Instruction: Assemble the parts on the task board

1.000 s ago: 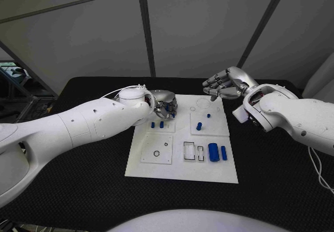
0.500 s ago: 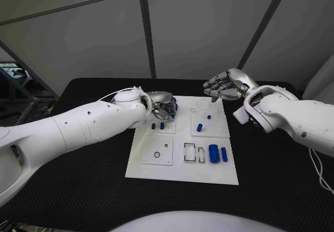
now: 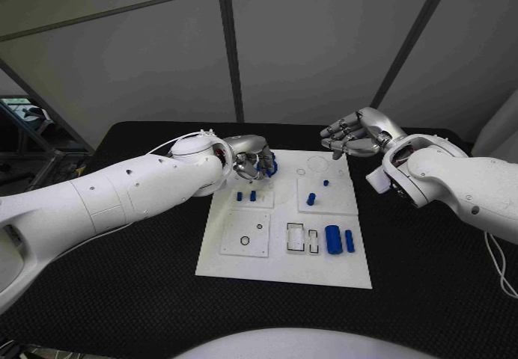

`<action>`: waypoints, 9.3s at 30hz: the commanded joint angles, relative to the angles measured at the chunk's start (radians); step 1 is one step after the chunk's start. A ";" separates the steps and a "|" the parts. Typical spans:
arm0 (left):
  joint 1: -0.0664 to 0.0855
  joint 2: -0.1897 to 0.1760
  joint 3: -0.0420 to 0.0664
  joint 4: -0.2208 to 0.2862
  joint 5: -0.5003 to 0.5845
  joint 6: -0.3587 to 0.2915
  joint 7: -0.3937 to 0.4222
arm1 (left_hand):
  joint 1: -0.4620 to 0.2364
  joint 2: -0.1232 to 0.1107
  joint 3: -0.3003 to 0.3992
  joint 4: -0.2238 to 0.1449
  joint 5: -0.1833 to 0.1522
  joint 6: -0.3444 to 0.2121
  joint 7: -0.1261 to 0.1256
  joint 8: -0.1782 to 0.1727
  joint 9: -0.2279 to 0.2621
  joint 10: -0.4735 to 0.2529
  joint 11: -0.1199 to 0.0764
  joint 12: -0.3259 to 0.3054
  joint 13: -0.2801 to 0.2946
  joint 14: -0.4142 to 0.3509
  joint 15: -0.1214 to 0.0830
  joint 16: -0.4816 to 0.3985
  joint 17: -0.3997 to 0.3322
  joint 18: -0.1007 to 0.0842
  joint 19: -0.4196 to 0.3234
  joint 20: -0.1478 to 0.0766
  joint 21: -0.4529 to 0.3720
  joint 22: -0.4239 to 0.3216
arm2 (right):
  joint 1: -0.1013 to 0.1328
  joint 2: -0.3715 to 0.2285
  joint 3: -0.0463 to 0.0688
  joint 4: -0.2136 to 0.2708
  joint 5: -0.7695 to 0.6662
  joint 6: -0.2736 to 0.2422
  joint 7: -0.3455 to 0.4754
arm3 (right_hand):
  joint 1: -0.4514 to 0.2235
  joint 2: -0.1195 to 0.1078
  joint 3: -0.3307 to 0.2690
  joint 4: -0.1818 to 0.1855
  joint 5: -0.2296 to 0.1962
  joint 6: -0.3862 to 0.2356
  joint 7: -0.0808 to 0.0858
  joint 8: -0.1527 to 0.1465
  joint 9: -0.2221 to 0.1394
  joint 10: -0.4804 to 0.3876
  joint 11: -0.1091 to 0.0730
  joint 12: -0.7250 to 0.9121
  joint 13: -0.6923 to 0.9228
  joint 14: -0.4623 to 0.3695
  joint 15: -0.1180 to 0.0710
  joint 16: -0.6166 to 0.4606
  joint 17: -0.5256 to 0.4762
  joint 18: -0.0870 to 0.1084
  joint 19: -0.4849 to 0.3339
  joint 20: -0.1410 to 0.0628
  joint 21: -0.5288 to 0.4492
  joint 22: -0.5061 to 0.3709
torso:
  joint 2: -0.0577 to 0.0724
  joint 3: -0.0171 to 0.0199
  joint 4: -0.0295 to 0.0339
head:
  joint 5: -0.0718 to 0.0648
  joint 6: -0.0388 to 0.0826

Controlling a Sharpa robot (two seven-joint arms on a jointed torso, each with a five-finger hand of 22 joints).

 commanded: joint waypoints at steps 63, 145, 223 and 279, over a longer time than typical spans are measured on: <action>-0.019 -0.067 0.008 0.010 0.041 0.083 -0.041 | -0.023 -0.012 0.005 0.002 -0.004 0.017 -0.003 -0.017 -0.006 0.021 -0.001 -0.021 0.003 0.003 0.003 0.002 -0.011 -0.104 0.002 0.002 -0.003 0.000 | 0.001 0.011 0.000 -0.006 -0.001 0.009 0.006 | 0.004 0.004 0.008 0.000 0.005 0.000 0.003 -0.001 0.001 0.002 0.003 -0.005 -0.003 0.005 0.004 -0.007 -0.001 0.003 0.005 0.003 -0.005 -0.002 | 0.001 0.0022 -0.0015 | 0.012 -0.010; -0.042 -0.323 0.034 0.227 1.036 -0.302 0.362 | -0.066 -0.010 -0.022 0.008 0.003 0.014 0.017 -0.072 -0.019 0.019 0.016 -0.050 0.045 -0.257 0.020 -0.366 -0.563 -0.015 -0.277 0.021 -0.546 -0.352 | -0.042 -0.048 -0.012 0.048 -0.811 0.185 -0.203 | 0.027 -0.024 0.014 -0.046 -0.137 0.023 -0.034 -0.022 -0.005 0.004 -0.022 -0.066 -0.034 0.146 -0.030 0.613 0.401 -0.027 0.159 -0.039 0.403 0.354 | -0.001 0.0016 -0.0032 | -0.104 0.030; -0.066 -0.328 0.033 0.301 1.320 -0.259 0.439 | -0.036 0.021 -0.020 -0.015 0.006 0.013 0.022 -0.061 -0.022 -0.003 0.018 -0.019 0.057 -0.251 0.018 -0.376 -0.575 -0.015 -0.261 0.017 -0.569 -0.376 | -0.070 0.053 -0.031 0.011 -0.907 0.196 -0.281 | 0.080 0.037 0.173 -0.107 -0.293 0.131 -0.048 0.012 0.020 0.114 -0.046 -0.058 -0.001 0.154 -0.046 0.985 0.653 -0.092 0.224 -0.039 0.856 0.884 | -0.002 0.0020 -0.0051 | -0.072 0.000; -0.063 -0.281 0.033 0.267 1.320 -0.255 0.425 | -0.014 0.021 0.008 -0.050 0.015 0.004 0.029 -0.060 -0.024 -0.024 0.025 -0.010 0.057 -0.268 0.021 -0.383 -0.578 -0.017 -0.269 0.013 -0.561 -0.366 | -0.135 0.161 -0.038 0.204 -0.801 0.143 -0.180 | 0.067 0.018 0.205 -0.132 -0.266 0.126 -0.039 -0.001 0.019 0.112 -0.039 -0.083 0.010 0.152 -0.042 1.009 0.663 -0.096 0.222 -0.035 0.888 0.921 | 0.000 -0.0001 -0.0029 | 0.069 -0.017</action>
